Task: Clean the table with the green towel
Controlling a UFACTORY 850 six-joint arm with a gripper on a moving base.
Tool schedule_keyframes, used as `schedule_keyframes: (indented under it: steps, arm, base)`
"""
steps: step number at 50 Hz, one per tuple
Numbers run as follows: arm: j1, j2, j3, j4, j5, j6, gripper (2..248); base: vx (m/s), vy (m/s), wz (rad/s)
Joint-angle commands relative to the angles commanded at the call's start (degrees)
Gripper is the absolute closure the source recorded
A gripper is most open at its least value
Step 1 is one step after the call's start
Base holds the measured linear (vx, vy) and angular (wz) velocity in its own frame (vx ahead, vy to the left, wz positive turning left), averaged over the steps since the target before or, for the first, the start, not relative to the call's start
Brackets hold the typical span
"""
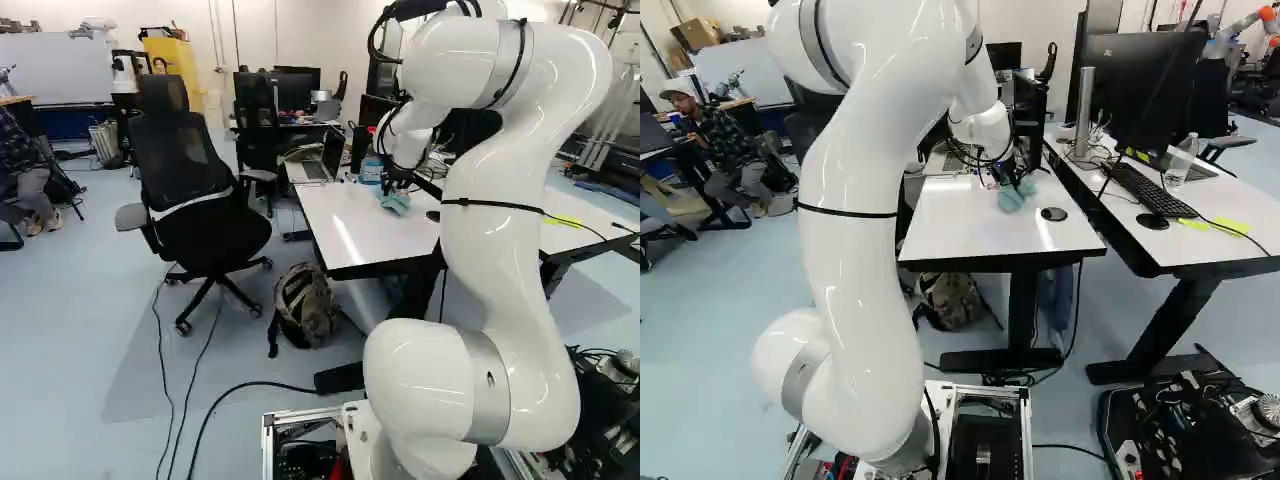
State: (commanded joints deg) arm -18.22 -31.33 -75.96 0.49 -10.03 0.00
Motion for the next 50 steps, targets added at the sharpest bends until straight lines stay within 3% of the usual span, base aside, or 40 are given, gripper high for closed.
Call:
schedule_keyframes:
  steps: [30,50]
  arm:
    - [-4.05,-2.68,-3.67,0.0,0.0,0.0,197]
    - [-5.72,0.63,0.87,0.0,0.0,0.0,197]
  base:
    - [0.0,0.0,0.0]
    - [0.0,0.0,0.0]
